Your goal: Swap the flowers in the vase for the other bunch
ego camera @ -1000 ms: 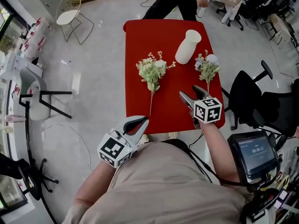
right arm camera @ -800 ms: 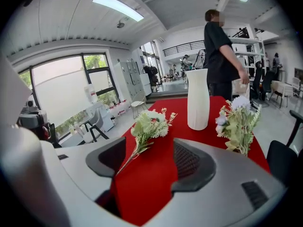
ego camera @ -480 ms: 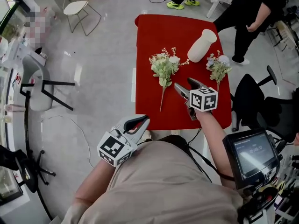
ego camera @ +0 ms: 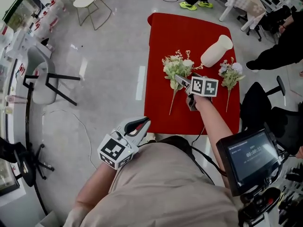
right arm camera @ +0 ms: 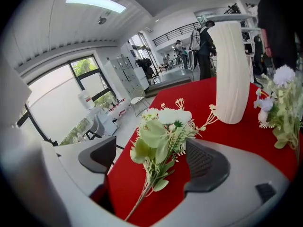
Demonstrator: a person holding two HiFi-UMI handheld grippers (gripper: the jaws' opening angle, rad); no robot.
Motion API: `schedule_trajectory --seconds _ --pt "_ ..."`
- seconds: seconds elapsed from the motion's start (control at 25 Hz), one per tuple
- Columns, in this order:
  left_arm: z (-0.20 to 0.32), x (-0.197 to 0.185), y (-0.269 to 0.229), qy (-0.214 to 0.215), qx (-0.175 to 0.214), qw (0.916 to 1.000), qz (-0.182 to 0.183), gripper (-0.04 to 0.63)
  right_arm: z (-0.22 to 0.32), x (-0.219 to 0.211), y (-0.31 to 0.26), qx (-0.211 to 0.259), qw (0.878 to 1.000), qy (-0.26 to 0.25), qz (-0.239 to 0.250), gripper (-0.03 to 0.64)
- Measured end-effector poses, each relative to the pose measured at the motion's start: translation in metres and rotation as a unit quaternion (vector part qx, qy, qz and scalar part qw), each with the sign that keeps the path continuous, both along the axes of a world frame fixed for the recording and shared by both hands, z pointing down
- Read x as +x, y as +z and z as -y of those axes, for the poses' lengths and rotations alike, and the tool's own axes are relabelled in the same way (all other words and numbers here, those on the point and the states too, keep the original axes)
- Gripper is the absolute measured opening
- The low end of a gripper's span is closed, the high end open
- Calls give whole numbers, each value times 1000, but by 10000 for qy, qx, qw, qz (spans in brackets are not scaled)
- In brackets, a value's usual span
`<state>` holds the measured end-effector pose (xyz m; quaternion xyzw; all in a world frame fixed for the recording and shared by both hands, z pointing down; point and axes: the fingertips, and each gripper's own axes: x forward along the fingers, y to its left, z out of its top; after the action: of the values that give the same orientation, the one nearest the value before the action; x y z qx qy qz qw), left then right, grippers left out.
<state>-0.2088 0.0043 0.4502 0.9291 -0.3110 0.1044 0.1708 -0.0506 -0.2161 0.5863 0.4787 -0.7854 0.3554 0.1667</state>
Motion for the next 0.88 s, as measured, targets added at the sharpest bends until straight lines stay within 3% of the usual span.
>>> schedule_trajectory --seconds 0.56,0.88 --pt "21 -28 6 -389 -136 9991 -44 8 61 2 58 -758 9951 414 -478 468" --pt "26 -36 12 -413 -224 9989 -46 8 59 13 65 -848 9939 554 -446 242"
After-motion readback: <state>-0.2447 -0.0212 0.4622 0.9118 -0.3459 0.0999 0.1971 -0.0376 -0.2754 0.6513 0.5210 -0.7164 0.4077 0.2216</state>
